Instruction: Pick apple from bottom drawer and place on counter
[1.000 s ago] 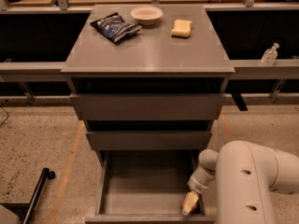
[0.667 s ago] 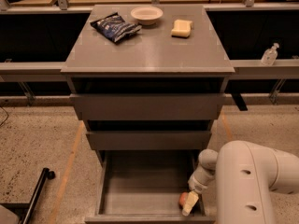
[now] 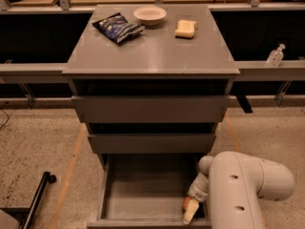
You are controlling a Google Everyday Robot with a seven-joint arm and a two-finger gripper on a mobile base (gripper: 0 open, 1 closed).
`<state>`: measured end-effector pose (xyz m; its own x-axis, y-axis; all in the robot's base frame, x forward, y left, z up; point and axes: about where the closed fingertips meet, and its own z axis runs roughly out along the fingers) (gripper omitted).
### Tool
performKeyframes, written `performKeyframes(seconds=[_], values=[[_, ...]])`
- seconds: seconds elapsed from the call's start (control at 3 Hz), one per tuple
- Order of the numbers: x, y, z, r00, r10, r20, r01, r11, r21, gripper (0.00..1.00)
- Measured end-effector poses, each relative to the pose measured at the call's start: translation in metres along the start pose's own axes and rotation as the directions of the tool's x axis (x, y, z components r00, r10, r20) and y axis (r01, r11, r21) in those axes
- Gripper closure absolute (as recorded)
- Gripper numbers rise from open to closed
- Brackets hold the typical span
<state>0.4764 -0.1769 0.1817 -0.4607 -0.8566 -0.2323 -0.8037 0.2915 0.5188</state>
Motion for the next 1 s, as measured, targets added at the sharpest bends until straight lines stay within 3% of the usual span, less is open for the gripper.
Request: performKeyframes(seconds=[0.33, 0.67, 1.0], values=[[0.004, -0.007, 0.018, 1.000, 0.019, 0.003, -0.019, 0.9988, -0.044, 0.00], [0.009, -0.013, 0.031, 0.999, 0.036, 0.005, -0.035, 0.9969, -0.070, 0.19], [0.013, -0.014, 0.030, 0.999, 0.047, 0.010, -0.046, 0.9968, -0.065, 0.41]])
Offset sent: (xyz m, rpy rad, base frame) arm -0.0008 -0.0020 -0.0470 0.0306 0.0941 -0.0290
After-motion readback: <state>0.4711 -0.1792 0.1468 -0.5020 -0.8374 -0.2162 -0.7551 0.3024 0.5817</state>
